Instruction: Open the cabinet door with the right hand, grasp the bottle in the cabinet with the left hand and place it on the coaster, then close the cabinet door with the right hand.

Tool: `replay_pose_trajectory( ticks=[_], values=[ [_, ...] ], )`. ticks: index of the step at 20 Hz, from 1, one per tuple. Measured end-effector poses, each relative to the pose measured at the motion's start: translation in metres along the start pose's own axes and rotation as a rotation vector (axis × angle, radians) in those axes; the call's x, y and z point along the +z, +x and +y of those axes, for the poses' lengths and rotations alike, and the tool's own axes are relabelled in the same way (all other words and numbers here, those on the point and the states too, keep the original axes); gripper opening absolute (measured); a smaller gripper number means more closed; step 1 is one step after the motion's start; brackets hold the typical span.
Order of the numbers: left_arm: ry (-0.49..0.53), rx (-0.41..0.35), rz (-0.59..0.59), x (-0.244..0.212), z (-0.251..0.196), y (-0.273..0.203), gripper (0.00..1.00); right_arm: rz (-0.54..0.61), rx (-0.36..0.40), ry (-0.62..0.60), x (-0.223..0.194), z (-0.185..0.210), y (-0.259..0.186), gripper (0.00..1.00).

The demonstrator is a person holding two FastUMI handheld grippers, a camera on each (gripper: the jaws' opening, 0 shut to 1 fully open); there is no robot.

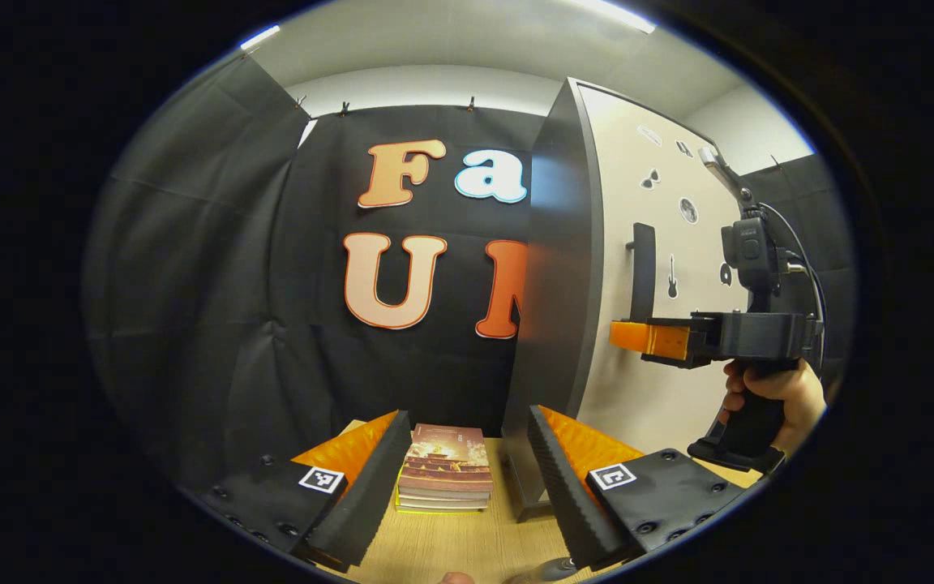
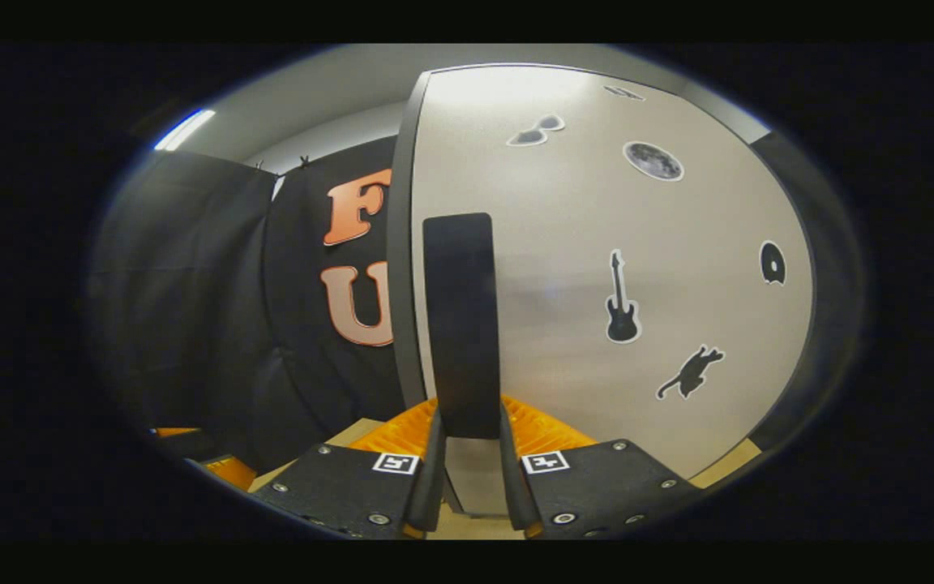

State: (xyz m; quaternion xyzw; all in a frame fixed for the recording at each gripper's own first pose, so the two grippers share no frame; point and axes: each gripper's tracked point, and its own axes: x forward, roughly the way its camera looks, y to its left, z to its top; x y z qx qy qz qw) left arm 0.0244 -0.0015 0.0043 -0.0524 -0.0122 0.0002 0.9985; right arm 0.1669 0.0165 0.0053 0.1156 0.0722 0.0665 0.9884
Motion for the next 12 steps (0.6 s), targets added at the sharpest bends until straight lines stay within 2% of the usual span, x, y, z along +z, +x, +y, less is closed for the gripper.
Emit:
replay_pose_trajectory(
  ticks=[5, 7, 9, 10, 11, 12],
  values=[
    [0.01, -0.026, 0.012, -0.001, -0.001, 0.002, 0.94, 0.033, -0.013, 0.022, -0.007, 0.0, 0.0, 0.36],
    [0.009, -0.021, 0.005, -0.001, -0.001, -0.001, 0.94, 0.055, 0.009, 0.041, -0.013, 0.006, -0.006, 0.37],
    [0.003, -0.019, 0.01, -0.003, -0.004, -0.006, 0.94, 0.048, 0.027, 0.045, -0.014, 0.009, -0.014, 0.46],
    [0.003, -0.018, 0.014, -0.003, -0.005, -0.008, 0.94, 0.039, 0.027, 0.039, -0.013, 0.008, -0.019, 0.56],
    [0.005, -0.017, 0.015, -0.004, -0.005, -0.012, 0.94, 0.03, 0.026, 0.029, -0.011, 0.008, -0.025, 0.6],
    [0.008, -0.013, 0.014, -0.002, -0.006, -0.016, 0.94, 0.023, 0.025, 0.016, -0.009, 0.008, -0.03, 0.71]
  ],
)
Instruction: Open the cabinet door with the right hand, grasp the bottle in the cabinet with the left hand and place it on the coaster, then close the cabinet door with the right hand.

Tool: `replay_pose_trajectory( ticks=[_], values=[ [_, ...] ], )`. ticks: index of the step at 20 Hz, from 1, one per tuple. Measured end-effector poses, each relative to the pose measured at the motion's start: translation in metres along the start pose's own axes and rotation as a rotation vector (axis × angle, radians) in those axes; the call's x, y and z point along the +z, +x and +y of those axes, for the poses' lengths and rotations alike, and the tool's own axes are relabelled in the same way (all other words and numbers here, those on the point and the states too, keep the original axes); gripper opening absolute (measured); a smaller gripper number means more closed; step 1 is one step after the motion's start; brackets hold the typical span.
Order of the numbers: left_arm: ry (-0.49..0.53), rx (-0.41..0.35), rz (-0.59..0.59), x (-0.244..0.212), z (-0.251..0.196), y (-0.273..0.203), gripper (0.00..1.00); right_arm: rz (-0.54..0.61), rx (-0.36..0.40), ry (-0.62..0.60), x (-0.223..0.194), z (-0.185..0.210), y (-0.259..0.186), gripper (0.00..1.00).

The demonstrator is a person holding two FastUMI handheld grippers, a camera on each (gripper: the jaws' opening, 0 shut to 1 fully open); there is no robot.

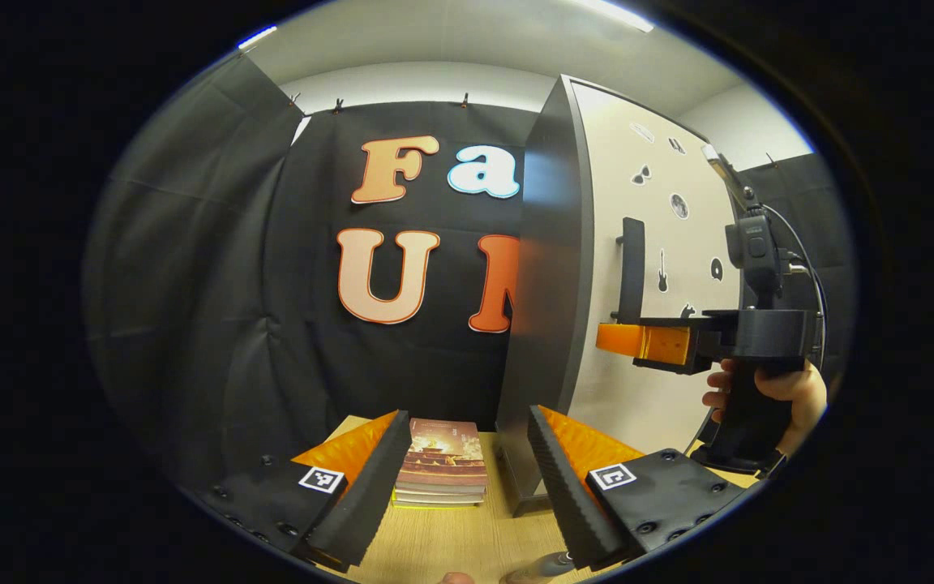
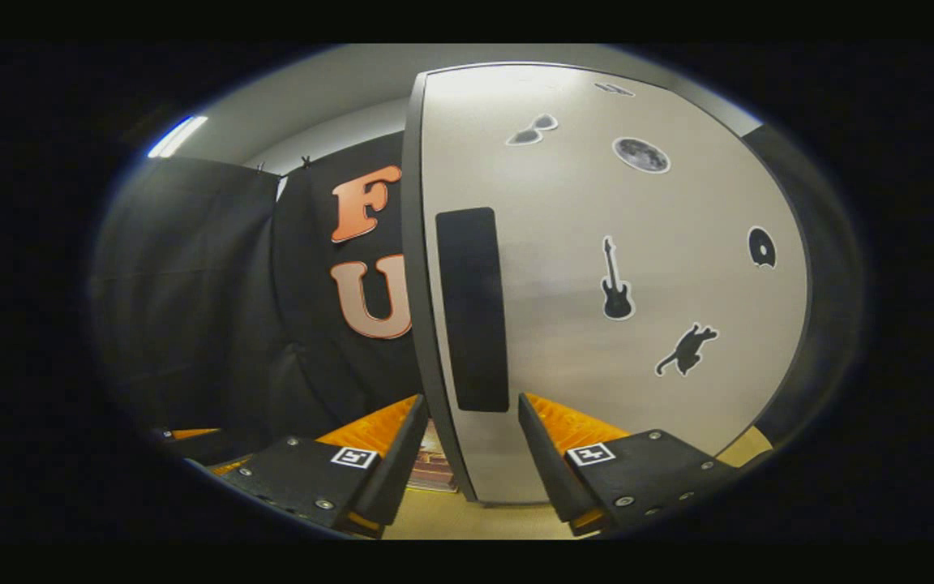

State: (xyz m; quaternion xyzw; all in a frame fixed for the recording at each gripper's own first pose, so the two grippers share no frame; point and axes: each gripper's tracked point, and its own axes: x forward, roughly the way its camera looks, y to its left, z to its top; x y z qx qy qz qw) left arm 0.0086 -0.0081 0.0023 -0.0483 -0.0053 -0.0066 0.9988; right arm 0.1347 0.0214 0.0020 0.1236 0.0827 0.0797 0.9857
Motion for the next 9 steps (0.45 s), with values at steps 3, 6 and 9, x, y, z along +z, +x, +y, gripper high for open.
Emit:
replay_pose_trajectory(
  ticks=[3, 6, 9],
  values=[
    [0.012, 0.009, -0.011, 0.006, -0.006, -0.009, 0.94, -0.022, -0.016, -0.048, 0.006, -0.007, -0.023, 0.89],
    [0.025, 0.014, -0.029, 0.014, -0.016, -0.02, 0.94, -0.043, -0.035, -0.075, 0.012, -0.018, -0.056, 0.93],
    [0.025, 0.016, -0.04, 0.018, -0.032, -0.026, 0.94, -0.061, -0.051, -0.088, 0.016, -0.032, -0.09, 0.93]
  ],
)
